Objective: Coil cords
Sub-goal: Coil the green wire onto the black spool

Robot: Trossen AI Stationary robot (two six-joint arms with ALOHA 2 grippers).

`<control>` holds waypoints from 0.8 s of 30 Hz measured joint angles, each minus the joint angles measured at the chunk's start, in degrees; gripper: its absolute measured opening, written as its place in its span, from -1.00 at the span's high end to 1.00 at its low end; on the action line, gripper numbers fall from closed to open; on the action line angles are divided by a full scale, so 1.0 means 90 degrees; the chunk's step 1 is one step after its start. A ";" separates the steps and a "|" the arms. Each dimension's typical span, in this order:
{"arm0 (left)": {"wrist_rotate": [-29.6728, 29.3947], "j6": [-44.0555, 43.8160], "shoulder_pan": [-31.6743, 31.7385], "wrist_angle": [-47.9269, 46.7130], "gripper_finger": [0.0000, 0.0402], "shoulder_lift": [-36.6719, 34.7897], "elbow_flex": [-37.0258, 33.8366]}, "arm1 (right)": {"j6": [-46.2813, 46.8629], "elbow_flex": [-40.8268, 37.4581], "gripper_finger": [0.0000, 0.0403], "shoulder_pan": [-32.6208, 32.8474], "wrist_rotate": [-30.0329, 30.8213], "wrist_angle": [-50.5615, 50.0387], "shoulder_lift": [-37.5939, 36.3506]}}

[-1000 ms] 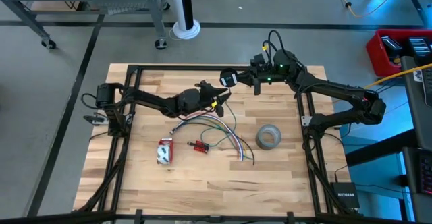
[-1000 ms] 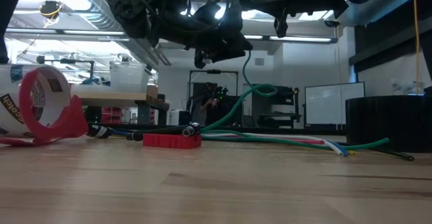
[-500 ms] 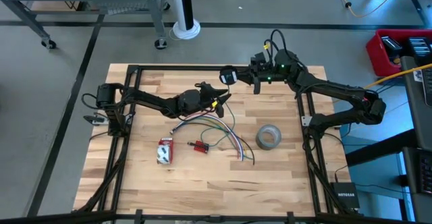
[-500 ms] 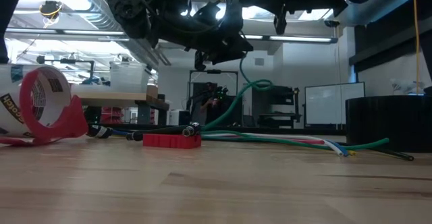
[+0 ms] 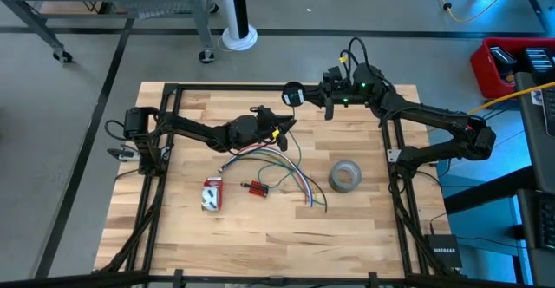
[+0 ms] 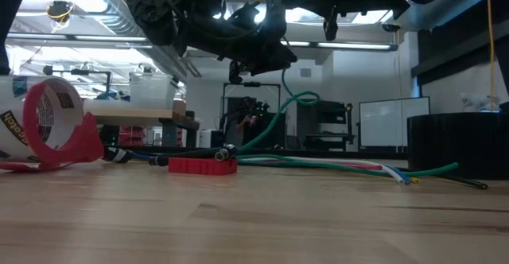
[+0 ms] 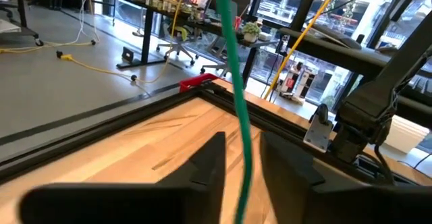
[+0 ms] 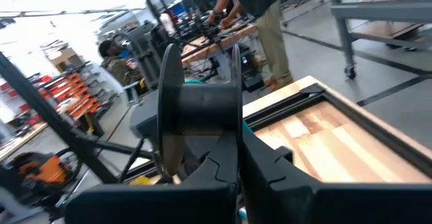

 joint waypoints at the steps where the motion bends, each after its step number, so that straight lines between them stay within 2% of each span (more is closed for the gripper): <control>1: -0.0001 -0.0072 -0.0008 0.0004 0.68 0.0000 0.0000 | 0.0000 0.0000 0.99 0.0000 0.0093 -0.0001 0.0000; 5: -0.0001 -0.0249 -0.0037 0.0002 0.95 0.0000 0.0000 | 0.0002 0.0000 0.99 0.0000 0.0604 -0.0001 0.0002; 15: 0.0002 -0.0875 -0.0072 -0.0001 0.98 0.0000 0.0000 | 0.0005 0.0000 0.99 0.0060 0.0758 0.0268 0.0706; 20: 0.0160 -0.1069 -0.0078 -0.0075 0.99 0.0000 0.0063 | -0.0014 0.0000 0.99 0.0291 0.1294 0.0791 0.1151; 24: 0.0200 -0.1073 -0.0141 -0.0307 0.99 0.0000 0.0219 | -0.0232 0.0000 0.99 0.0389 0.1672 0.0806 0.1346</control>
